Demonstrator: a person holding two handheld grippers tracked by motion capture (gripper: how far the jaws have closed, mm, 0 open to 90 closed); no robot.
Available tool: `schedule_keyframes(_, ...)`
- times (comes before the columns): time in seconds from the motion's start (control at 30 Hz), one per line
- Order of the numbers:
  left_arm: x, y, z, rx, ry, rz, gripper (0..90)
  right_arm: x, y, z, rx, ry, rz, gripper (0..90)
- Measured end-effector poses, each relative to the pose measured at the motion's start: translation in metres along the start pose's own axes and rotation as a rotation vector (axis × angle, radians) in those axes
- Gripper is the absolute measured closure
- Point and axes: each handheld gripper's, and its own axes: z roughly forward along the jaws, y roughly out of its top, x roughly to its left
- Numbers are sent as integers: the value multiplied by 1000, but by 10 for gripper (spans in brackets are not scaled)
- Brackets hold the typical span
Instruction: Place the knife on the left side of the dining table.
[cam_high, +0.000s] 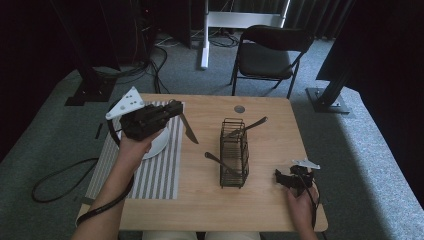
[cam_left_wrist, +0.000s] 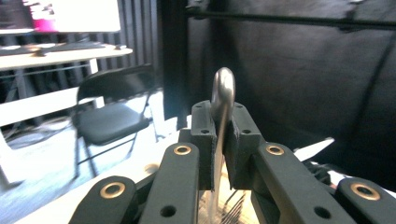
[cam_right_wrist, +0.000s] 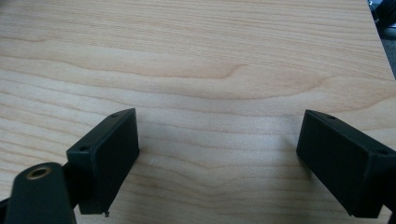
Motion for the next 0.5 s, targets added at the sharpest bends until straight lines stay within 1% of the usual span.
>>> schedule_keyframes(0.13, 7, -21, -14, 4, 46, -47, 838, 0, 0, 0, 0, 0, 1, 120)
schedule_keyframes(0.17, 8, -25, -16, 5, 58, -52, 838, 0, 0, 0, 0, 0, 1, 120)
schedule_keyframes(0.23, 8, -36, -21, 16, 101, -60, 839, 0, 0, 0, -1, 0, -1, 120)
schedule_keyframes(0.27, 8, -41, -23, 26, 110, -66, 838, 0, 0, 0, -1, 0, -1, 120)
schedule_keyframes(0.33, 6, -52, -26, 37, 143, -75, 838, 0, 0, 0, -2, 0, 1, 120)
schedule_keyframes(0.37, 5, -58, -28, 46, 150, -79, 838, 0, 0, 0, -2, 0, 1, 120)
schedule_keyframes(0.43, 3, -70, -30, 55, 180, -85, 838, 0, 0, 0, -2, 0, 0, 120)
schedule_keyframes(0.47, 2, -76, -31, 65, 189, -86, 838, 0, 0, 0, -1, 1, 1, 120)
schedule_keyframes(0.5, 2, -85, -33, 64, 197, -110, 838, 0, 0, 0, -1, 0, 2, 120)
